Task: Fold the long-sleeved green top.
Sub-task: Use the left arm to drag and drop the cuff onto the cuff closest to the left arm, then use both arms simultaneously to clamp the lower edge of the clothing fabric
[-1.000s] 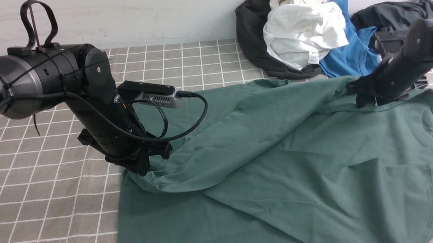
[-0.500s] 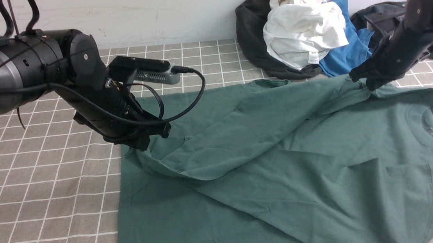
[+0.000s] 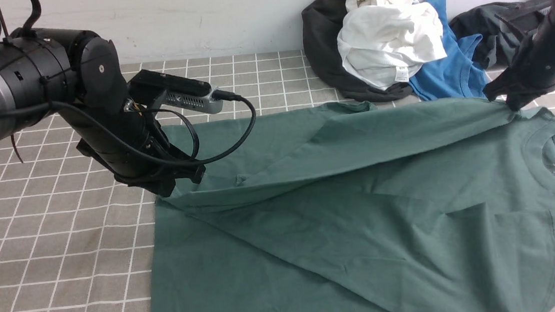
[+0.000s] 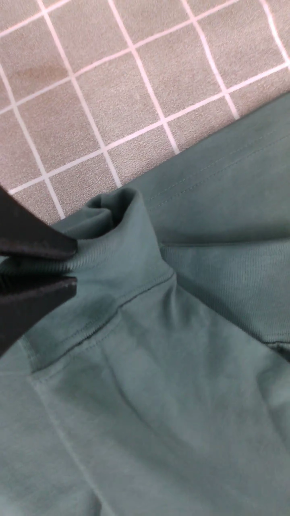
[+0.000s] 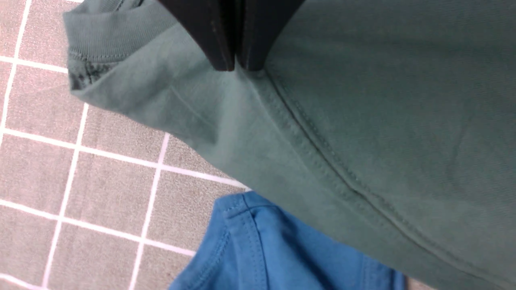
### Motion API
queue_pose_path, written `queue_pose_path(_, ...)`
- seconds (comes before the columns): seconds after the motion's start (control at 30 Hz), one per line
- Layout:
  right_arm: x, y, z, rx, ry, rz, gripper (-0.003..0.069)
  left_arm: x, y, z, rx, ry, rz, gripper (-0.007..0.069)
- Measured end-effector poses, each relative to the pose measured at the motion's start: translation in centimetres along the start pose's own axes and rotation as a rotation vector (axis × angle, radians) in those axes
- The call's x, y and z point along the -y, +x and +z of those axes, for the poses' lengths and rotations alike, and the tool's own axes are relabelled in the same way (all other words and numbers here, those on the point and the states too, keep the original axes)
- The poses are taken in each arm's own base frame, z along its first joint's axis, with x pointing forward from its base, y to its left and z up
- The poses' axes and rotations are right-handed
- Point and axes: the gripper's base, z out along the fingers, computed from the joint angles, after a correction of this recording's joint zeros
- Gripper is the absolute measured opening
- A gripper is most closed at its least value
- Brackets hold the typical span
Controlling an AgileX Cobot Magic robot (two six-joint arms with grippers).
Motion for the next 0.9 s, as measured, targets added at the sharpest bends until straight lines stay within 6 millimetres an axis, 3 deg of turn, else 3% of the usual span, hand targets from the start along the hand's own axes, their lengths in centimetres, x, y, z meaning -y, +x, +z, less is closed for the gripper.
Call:
queue_pose_path(0.27,-0.1,0.3,0.0,-0.024,-0.031,0.020,0.0013,0.1,0.6,0.0,-0.063,0.011,0.010,0.0030)
queue_pose_path(0.4,-0.2,0.5,0.0,-0.054,-0.041,0.035,0.0078,0.2,1.1,-0.1,-0.116,0.020,0.035,0.0089)
queue_pose_path(0.47,-0.3,0.7,0.0,-0.071,-0.044,0.076,0.0129,0.4,1.4,-0.3,-0.145,0.044,0.040,0.0174)
queue_pose_path(0.5,-0.3,0.7,0.0,-0.071,-0.044,0.085,0.0135,0.4,1.4,-0.3,-0.145,0.044,0.040,0.0174)
queue_pose_path(0.57,-0.4,0.9,-0.1,-0.101,-0.049,0.142,0.0158,0.9,1.8,-1.2,-0.173,0.091,0.041,0.0280)
queue_pose_path(0.67,-0.5,1.3,-0.7,-0.145,-0.069,0.164,0.0164,1.9,2.4,-2.4,-0.184,0.126,0.065,0.0367)
queue_pose_path(0.8,-1.3,0.7,-4.1,-0.087,-0.167,0.192,0.0167,4.8,4.9,-4.0,-0.184,0.154,0.143,0.0429)
queue_pose_path(0.9,-2.8,0.7,-7.6,-0.016,-0.250,0.171,0.0164,6.9,7.6,-3.9,-0.184,0.164,0.247,0.0436)
